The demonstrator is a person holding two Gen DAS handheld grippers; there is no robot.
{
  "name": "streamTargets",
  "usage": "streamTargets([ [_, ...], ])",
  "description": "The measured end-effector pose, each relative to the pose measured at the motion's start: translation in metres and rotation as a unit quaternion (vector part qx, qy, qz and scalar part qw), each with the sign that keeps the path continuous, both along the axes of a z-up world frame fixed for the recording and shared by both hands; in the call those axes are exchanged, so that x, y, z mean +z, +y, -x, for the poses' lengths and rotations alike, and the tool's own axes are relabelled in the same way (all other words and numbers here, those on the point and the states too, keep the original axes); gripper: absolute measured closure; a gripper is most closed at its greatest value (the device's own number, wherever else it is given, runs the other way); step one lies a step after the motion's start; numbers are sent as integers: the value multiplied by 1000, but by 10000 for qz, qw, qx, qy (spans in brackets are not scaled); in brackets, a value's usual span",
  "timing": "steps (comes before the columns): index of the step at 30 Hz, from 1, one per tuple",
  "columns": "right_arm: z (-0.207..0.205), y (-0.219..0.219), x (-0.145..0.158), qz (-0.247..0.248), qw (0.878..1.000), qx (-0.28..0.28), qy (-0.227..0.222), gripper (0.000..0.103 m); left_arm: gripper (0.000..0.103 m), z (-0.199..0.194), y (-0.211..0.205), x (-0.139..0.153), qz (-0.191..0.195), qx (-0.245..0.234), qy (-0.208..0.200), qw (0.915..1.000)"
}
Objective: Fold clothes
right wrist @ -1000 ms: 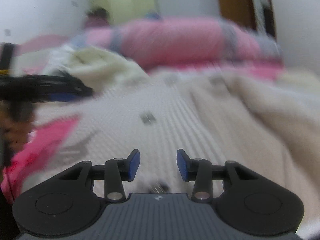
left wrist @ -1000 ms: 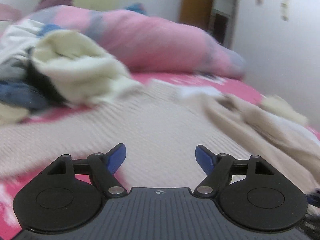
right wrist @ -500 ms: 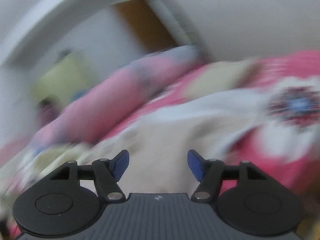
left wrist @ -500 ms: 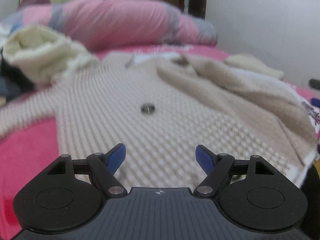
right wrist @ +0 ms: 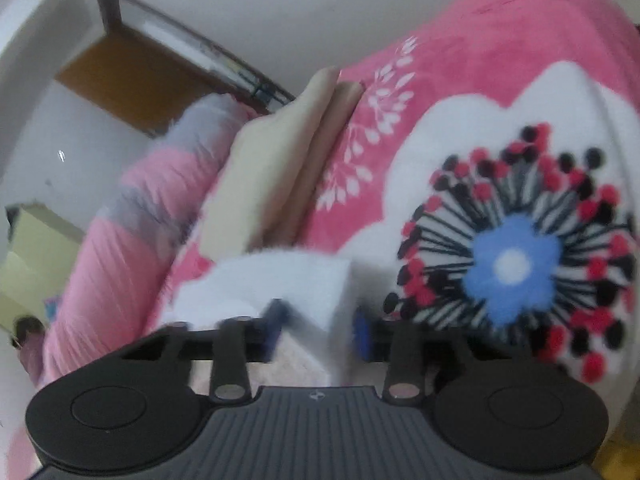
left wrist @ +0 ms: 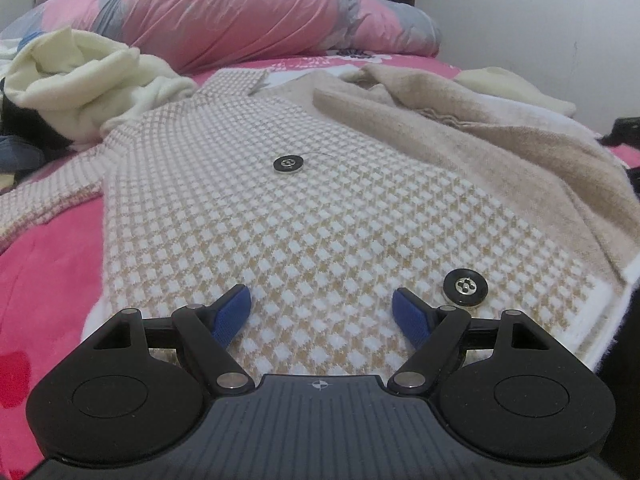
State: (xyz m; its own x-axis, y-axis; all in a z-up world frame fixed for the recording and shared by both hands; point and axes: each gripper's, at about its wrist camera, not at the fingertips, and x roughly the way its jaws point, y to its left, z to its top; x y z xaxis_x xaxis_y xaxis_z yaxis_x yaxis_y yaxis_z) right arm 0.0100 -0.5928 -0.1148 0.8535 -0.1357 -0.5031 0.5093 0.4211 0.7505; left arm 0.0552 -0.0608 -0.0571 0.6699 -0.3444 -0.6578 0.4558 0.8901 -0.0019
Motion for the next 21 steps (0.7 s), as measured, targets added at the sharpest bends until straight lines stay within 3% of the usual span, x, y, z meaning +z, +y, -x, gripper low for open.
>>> streamTargets([
  [1, -1, 0, 1, -8, 10000, -12, -55, 92, 24, 0, 0, 0, 6, 3, 8, 10000],
  [2, -1, 1, 2, -16, 9999, -34, -116, 96, 24, 0, 0, 0, 8, 10, 13, 10000],
  [5, 3, 11, 28, 323, 9989, -112, -324, 98, 24, 2, 0, 1, 18, 41, 24, 10000],
  [9, -1, 43, 80, 849, 9929, 187, -806, 98, 24, 6, 3, 2, 66, 48, 23, 10000],
  [13, -21, 97, 141, 1269, 9777, 998, -1342, 98, 24, 13, 5, 3, 112, 15, -42, 9999],
  [16, -31, 155, 179, 1615, 9529, 1898, -1726, 98, 24, 14, 15, 4, 387, 35, 41, 9992],
  [19, -26, 229, 194, 2033, 9105, 3033, -1942, 98, 24, 11, 35, 3, 1001, 81, 233, 9947],
  [21, -17, 273, 188, 2174, 8835, 3701, -1875, 98, 26, 7, 53, 2, 1575, 150, 488, 9862],
])
